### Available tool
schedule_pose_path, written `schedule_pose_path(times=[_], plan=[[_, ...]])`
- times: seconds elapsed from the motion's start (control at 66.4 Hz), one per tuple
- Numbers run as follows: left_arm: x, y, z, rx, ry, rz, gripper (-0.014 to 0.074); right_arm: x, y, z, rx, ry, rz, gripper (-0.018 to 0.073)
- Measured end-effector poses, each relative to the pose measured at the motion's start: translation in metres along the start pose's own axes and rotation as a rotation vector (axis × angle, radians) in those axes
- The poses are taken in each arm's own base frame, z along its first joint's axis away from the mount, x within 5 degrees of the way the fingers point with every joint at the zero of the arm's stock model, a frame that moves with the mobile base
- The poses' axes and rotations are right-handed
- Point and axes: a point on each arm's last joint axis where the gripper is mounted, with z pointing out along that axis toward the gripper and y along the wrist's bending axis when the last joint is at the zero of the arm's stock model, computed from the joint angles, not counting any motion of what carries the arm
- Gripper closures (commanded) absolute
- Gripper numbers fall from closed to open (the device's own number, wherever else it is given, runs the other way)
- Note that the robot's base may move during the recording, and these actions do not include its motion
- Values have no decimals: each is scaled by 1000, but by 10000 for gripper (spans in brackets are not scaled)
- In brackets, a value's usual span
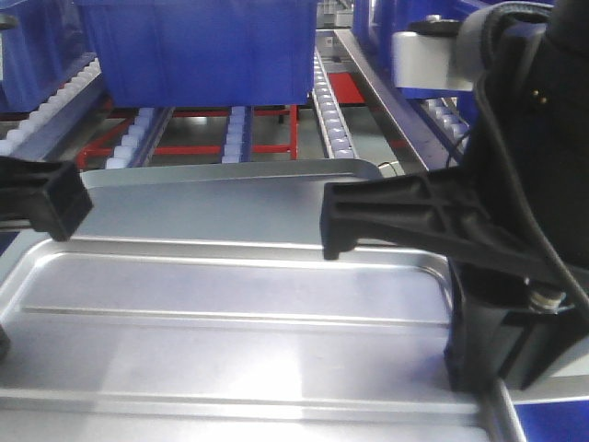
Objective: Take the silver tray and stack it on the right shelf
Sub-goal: 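Carry the tray over the other silver tray on the shelf, then lower the held tray onto the tray already on the shelf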
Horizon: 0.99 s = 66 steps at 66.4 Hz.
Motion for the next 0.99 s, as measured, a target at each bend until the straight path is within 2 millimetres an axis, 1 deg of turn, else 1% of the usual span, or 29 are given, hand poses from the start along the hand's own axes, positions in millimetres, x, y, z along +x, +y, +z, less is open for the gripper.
schedule_pose_path(times=[0.121,0.181,0.392,0.497,0.527,0.693,0.859,0.995], plan=[[-11,7,3,31,-13,0,696,-12,-1,1,-22,-16,-4,483],[-19,11,5,41,-15,2,696,-21,0,3,-22,-16,-12,483],[-60,19,17,48,-42,24,696,-66,7,13,-9,-20,-58,486],[-81,24,24,38,-60,20,696,-91,13,25,10,-24,-69,486],[-90,26,27,33,-65,23,696,-101,16,29,14,-32,-73,486],[-120,35,44,26,-80,8,696,-136,26,52,54,-33,-97,486],[-138,43,63,18,-75,-37,696,-163,35,75,81,-44,-108,486],[-140,46,72,16,-70,-48,697,-171,38,86,99,-29,-110,486]])
